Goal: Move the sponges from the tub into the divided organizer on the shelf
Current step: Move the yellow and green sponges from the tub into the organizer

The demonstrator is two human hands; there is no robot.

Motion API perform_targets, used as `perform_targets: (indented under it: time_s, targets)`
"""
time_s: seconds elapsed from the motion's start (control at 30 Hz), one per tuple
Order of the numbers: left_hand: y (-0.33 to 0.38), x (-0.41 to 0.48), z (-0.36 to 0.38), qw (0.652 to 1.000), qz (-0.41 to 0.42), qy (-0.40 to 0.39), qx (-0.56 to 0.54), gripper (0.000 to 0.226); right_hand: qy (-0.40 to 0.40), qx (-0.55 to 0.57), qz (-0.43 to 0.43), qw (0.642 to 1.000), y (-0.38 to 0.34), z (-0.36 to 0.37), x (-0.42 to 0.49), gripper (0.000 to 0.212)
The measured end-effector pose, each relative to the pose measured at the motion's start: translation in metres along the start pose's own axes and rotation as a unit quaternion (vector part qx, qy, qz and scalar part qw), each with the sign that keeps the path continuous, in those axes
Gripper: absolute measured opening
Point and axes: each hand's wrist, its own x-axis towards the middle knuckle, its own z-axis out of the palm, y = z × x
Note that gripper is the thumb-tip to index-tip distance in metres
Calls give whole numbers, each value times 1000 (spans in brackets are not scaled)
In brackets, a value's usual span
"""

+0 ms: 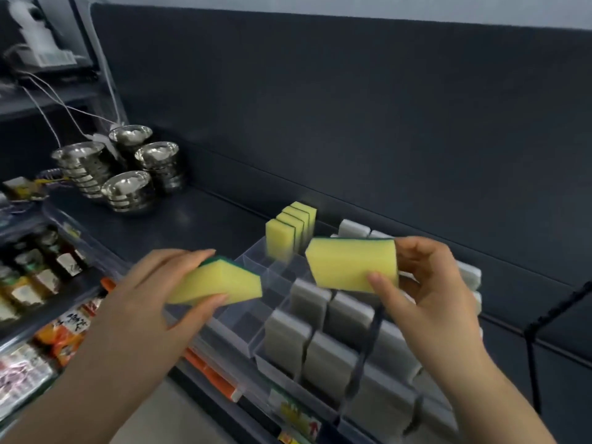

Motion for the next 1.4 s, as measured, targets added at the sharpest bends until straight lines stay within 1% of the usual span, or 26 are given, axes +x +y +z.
perform_targets:
  time_s: [0.1, 0.27, 0.4, 0.53, 0.6, 0.73, 0.87, 0.97, 1.03, 1.13, 1.27, 1.4]
  targets:
    - [-20, 16, 11, 999, -24, 0, -33, 42, -19, -29, -6, 999, 1, 16, 24, 36]
    - [-60, 46, 37, 993, -34, -36, -109, 41, -37, -110, -4, 993, -8, 38, 50, 38]
    - [-99, 80, 57, 988, 3, -65, -140, 42, 13, -178, -7, 984, -26, 56, 59, 39]
    - [-140, 122, 68, 977, 61, -105, -175, 43, 65, -251, 29, 965, -39, 94, 63, 41]
    - [-157, 143, 71, 972, 85, -112, -187, 44, 65, -286, 54, 954, -41, 117, 71, 38]
    - [-186, 174, 80, 959, 129, -141, -211, 46, 61, -375, 73, 922, -30, 160, 94, 36]
    - [-205, 188, 90, 938, 174, -186, -233, 45, 27, -412, 126, 902, -13, 198, 107, 36]
    - [-220, 196, 93, 926, 202, -198, -251, 44, 8, -428, 177, 886, -1, 216, 108, 38]
    - [-230, 200, 94, 921, 212, -201, -259, 45, 4, -434, 194, 880, 5, 224, 108, 39]
    - [-243, 204, 95, 917, 215, -205, -268, 45, -9, -447, 205, 871, 14, 232, 112, 39]
    - [-254, 207, 95, 913, 216, -204, -280, 44, -55, -479, 219, 848, 28, 243, 118, 40]
    - [-263, 210, 94, 912, 217, -202, -285, 44, -79, -559, 176, 806, 37, 251, 113, 38]
